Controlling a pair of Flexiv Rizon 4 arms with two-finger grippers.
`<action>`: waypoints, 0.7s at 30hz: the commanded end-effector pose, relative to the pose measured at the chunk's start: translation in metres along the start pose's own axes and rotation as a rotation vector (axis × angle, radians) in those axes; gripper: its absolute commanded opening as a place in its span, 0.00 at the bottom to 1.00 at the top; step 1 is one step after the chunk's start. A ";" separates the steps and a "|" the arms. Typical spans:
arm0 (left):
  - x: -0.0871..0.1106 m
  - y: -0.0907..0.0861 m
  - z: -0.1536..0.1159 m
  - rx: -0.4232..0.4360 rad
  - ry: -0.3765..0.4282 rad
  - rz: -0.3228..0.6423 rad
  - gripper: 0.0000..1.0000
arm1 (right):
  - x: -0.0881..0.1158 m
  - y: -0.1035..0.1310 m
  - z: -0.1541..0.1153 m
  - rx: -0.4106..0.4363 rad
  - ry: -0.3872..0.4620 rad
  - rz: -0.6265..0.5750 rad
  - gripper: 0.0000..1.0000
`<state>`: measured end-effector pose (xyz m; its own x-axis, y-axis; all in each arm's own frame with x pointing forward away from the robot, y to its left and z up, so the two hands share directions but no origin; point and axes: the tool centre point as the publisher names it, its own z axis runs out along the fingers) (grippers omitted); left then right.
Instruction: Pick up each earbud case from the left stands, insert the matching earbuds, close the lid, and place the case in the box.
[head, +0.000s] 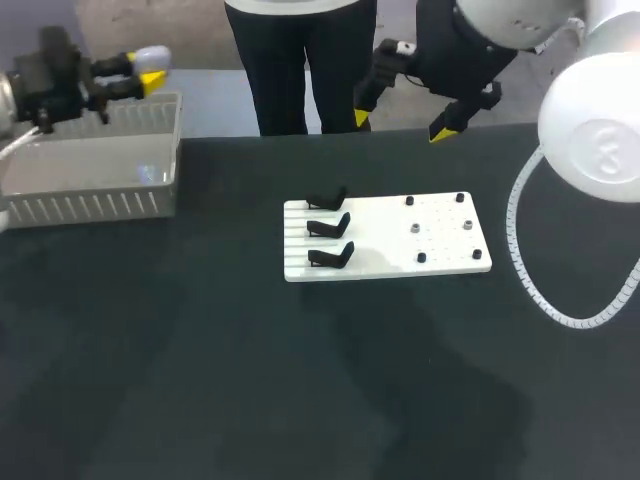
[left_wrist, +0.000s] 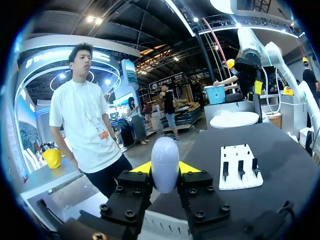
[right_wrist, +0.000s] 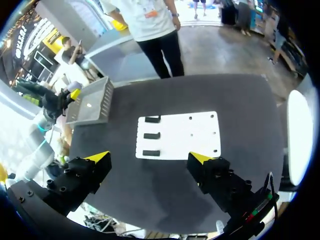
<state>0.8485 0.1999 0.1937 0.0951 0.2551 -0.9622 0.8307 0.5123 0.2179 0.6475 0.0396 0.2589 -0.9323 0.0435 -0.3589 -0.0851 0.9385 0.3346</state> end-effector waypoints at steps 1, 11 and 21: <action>0.030 0.001 -0.013 -0.052 0.016 -0.024 0.00 | -0.003 0.011 -0.005 0.031 0.010 -0.002 1.00; 0.104 0.016 -0.025 -0.113 0.147 -0.138 0.00 | -0.003 0.031 0.004 0.021 0.038 -0.025 1.00; 0.124 0.012 -0.031 -0.119 0.170 -0.219 0.44 | 0.006 0.036 0.010 -0.019 0.046 -0.003 1.00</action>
<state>0.8556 0.2638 0.0785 -0.1801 0.2588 -0.9490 0.7483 0.6622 0.0385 0.6432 0.0787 0.2616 -0.9482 0.0225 -0.3169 -0.0930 0.9341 0.3447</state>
